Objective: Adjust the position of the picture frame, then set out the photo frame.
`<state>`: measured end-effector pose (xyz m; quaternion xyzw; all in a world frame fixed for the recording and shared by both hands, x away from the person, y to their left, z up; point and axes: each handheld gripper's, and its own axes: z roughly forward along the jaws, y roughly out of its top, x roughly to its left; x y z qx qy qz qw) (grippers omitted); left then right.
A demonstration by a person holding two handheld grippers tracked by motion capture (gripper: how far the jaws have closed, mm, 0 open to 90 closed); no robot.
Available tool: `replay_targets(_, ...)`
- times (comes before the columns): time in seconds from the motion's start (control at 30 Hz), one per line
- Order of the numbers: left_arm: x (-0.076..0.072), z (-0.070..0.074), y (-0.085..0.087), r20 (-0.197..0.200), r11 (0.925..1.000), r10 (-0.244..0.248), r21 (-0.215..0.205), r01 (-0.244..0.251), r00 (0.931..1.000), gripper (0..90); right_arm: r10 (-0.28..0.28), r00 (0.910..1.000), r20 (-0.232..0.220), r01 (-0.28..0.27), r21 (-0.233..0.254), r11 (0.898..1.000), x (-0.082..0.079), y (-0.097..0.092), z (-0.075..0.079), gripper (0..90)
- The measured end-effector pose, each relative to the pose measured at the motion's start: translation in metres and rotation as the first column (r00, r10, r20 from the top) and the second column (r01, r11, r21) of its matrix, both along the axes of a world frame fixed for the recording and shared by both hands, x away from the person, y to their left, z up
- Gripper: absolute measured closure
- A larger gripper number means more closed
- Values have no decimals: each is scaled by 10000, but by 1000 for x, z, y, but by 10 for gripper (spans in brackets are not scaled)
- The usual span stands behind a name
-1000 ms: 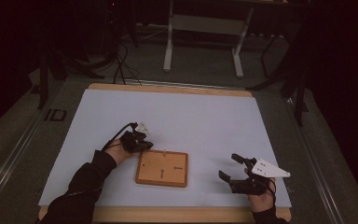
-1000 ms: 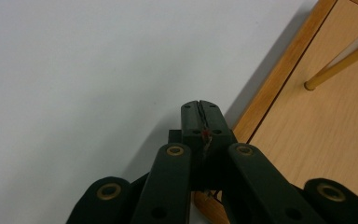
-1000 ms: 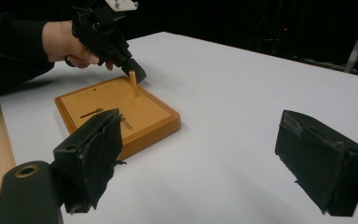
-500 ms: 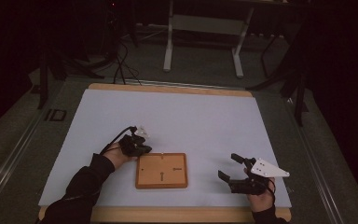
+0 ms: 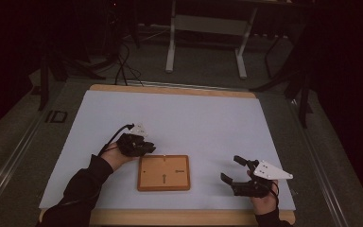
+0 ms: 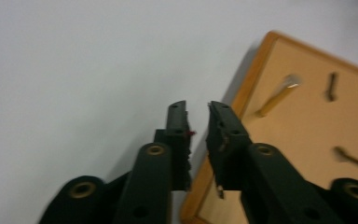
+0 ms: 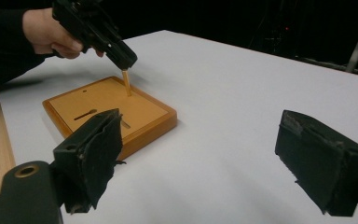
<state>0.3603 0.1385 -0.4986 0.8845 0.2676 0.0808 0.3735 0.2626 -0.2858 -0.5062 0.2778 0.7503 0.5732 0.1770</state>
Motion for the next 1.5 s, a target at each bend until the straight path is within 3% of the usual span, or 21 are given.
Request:
replay_targets(0.23, -14, 6, -7, 167, 9977, -592, -309, 597, 9981, 697, -16, 10000, 11, 16, 9, 10000, 0, -1, 0, 144)
replay_targets(0.4, -19, 2, -19, 176, 9937, -1069, -327, 1074, 9941, 696, 28, 10000, 7, -28, -20, 10000, 0, 1, 0, 144)
replay_targets(0.63, -18, -3, -30, 159, 9920, -1201, -381, 1206, 9926, 705, 27, 10000, 3, -27, -4, 10000, 0, 1, 0, 143)
replay_targets(1.0, -16, -5, -36, 195, 9912, -1266, -354, 1272, 9918, 806, 109, 9999, 49, -109, -91, 9999, 1, 3, 0, 143)
replay_targets(1.17, -16, -6, -37, 297, 9910, -1308, -251, 1315, 9910, 829, 153, 9976, 674, -129, -356, 9993, -2, 7, 2, 134)
replay_targets(1.23, -15, -6, -37, 284, 9908, -1323, -236, 1330, 9908, 836, 398, 9948, 937, -359, -426, 9984, -4, 11, 4, 132)
replay_targets(1.43, -12, -6, -37, 77, 9892, -1448, -228, 1449, 9894, 839, 1229, 9915, 416, -1171, -1215, 9857, -12, 32, 6, 115)
replay_targets(1.5, -11, -6, -37, 0, 9889, -1464, -261, 1464, 9892, 838, 1465, 9883, 434, -1393, -1384, 9805, -16, 39, 5, 104)
